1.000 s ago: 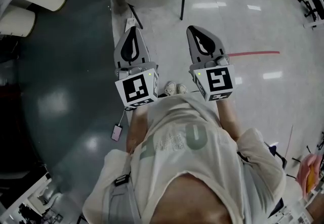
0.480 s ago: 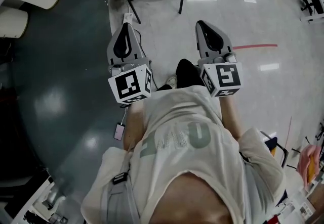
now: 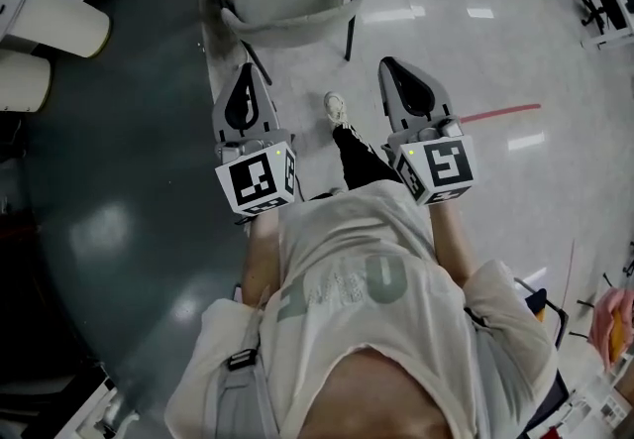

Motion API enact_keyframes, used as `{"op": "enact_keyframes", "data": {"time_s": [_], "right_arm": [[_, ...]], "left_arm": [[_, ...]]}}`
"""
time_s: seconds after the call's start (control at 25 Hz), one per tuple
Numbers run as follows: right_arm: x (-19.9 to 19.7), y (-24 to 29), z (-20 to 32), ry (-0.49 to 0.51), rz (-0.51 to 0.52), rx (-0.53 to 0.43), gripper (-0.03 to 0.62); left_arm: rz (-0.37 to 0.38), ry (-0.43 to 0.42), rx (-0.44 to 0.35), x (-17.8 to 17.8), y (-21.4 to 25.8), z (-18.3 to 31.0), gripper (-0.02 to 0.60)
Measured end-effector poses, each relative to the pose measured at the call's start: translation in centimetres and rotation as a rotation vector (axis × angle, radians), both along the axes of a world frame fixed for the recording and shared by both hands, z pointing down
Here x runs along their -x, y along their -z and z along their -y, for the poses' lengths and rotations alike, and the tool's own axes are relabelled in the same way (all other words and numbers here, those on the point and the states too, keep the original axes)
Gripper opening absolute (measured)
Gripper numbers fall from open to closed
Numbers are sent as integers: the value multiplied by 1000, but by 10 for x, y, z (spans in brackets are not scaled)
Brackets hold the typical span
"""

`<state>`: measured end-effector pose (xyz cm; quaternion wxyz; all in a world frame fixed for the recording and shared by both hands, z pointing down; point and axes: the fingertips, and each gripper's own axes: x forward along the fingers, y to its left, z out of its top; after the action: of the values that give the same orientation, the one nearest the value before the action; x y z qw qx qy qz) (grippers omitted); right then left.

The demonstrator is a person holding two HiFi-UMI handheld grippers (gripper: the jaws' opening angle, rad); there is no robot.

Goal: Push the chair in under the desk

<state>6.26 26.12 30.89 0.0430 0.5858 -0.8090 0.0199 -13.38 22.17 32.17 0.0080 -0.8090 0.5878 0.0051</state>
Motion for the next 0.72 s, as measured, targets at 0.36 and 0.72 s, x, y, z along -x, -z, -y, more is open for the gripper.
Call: {"op": "enact_keyframes", "data": {"time_s": [0.36,0.72], "right_arm": [[-19,-3,163,126,26,15,17],[-15,-11,310,268,-1,82,17]], "left_arm": [[36,56,23,-26,-13,142,14],[26,159,33,-6,5,268,14]]}}
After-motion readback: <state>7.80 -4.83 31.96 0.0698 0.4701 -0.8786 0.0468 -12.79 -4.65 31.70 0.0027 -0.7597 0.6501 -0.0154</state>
